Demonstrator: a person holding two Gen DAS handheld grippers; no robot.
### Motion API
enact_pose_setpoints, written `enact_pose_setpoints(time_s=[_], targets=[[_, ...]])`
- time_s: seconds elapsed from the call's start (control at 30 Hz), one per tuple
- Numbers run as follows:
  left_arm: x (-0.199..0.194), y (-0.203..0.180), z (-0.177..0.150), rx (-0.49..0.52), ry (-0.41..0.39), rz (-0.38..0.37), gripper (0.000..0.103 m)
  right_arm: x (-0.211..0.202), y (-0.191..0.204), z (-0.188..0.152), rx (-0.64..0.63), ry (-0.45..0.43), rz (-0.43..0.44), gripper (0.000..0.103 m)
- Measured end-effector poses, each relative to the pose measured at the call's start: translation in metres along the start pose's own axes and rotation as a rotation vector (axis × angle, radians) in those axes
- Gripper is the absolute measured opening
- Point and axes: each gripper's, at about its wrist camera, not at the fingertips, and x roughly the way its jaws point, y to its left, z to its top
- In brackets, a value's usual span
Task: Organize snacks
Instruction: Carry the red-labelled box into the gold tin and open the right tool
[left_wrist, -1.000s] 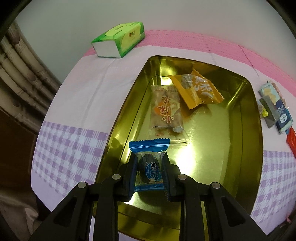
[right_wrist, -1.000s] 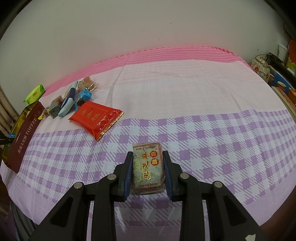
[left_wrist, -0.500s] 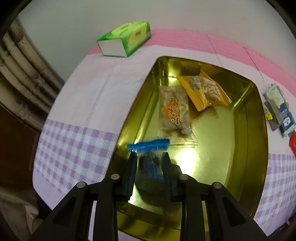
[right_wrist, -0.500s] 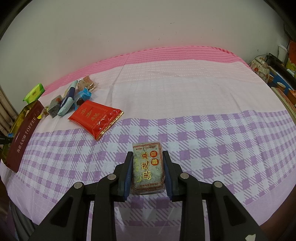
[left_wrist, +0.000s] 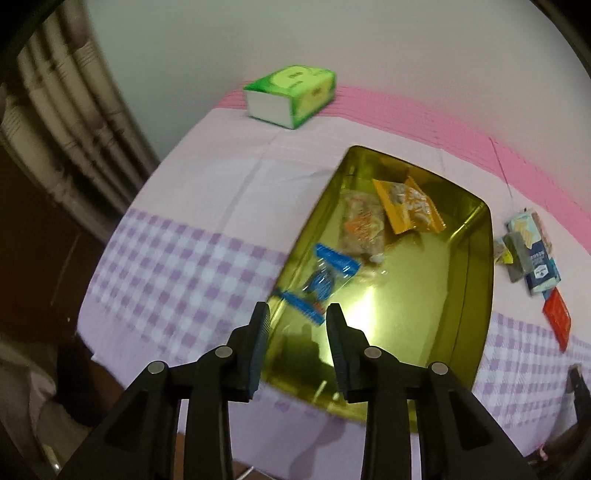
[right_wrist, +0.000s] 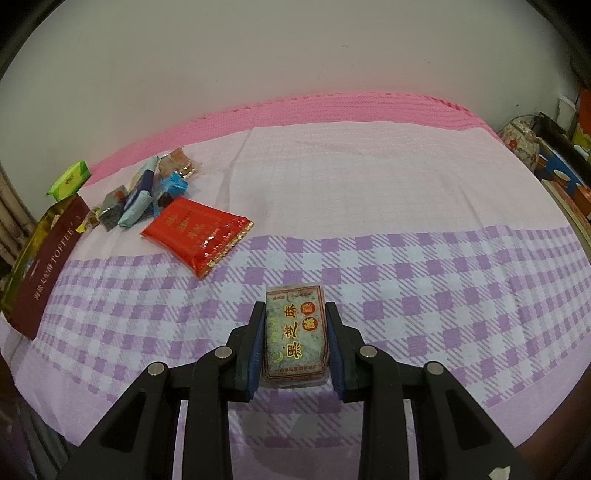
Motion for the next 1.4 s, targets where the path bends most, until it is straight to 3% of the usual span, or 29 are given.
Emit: enact_pose_setpoints(time_s=[0.17,0.27,0.47,0.73,0.8,0.87,0.9,1.1,1.13,1.17,1.23,1.4], targets=[[-0.017,0.01,-0.024,-0.003,-0.032,0.031,0.039,-0.011,0.012,0.003,-0.005,-0.009,0.028,0.027],[-0.02,0.007,-0.037,0.014,-0.042,0.012,0.041,-0.019,0.021,0.004,-0.018,-0.013,0.044,0.025],[-0.018,-0.009,-0.043,0.086,-0.033,-0.004,0.041,-0.034,0.039,0.01,-0.057,-0.028,0.047,0.021],[-0.022,-0.008,-0.042,0.085,-0.047,-0.018,0.041,-0.041,0.044,0.012,-0.055,-0.024,0.05,0.021],[-0.022,-0.008,-0.042,0.087,-0.045,-0.023,0.041,-0.041,0.044,0.011,-0.047,-0.041,0.029,0.03],[-0.022,-0.008,-0.042,0.085,-0.047,-0.026,0.041,-0.042,0.04,0.008,-0.05,-0.049,0.011,0.069],[-0.022,-0.008,-0.042,0.085,-0.047,-0.027,0.041,-0.042,0.035,0.006,-0.055,-0.037,0.002,0.074],[-0.018,-0.013,-0.044,0.106,-0.026,-0.034,0.042,-0.031,0.027,-0.006,-0.069,0.023,-0.004,0.072],[-0.018,-0.015,-0.044,0.113,-0.028,-0.031,0.042,-0.025,0.026,-0.007,-0.063,0.038,-0.005,0.062],[-0.019,-0.017,-0.045,0.122,-0.03,-0.027,0.042,-0.022,0.024,-0.007,-0.059,0.047,-0.006,0.042],[-0.018,-0.02,-0.045,0.131,-0.031,-0.021,0.042,-0.011,0.024,-0.008,-0.061,0.072,-0.016,0.028],[-0.019,-0.023,-0.046,0.141,-0.034,-0.021,0.042,-0.008,0.031,-0.002,-0.085,0.092,-0.014,0.027]])
